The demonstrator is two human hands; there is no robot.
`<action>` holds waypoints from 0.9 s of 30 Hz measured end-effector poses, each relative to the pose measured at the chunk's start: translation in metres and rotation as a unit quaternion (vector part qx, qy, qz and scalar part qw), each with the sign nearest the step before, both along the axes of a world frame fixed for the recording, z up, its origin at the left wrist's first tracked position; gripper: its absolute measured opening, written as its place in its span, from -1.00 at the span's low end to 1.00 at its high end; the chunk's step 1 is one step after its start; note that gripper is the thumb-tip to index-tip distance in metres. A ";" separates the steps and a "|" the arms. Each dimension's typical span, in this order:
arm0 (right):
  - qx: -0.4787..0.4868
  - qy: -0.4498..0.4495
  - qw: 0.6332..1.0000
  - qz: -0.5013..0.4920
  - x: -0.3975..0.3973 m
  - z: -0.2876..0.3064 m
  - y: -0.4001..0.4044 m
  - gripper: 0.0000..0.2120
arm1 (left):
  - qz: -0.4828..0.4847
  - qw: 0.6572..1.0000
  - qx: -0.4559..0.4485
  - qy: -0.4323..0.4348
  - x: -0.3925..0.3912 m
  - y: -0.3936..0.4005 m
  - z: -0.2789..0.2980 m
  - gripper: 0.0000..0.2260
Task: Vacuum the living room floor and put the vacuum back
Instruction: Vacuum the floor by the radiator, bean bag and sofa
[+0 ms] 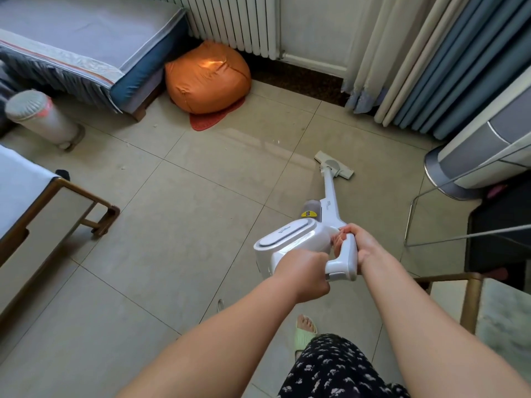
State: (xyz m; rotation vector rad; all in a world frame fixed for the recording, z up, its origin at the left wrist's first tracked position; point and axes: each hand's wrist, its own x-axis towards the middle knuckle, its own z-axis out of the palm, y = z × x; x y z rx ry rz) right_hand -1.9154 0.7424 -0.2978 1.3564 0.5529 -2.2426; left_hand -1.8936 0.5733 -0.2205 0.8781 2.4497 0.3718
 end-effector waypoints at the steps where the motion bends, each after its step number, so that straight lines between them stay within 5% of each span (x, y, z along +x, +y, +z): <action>1: 0.003 0.001 1.000 -0.005 0.008 0.001 -0.006 -0.90 | -0.002 1.000 0.000 0.002 0.007 -0.005 0.001 -0.92; 27: -0.066 0.011 0.998 -0.010 0.243 0.028 -0.271 -0.86 | -0.016 0.996 -0.090 0.021 0.227 -0.264 0.044 -0.93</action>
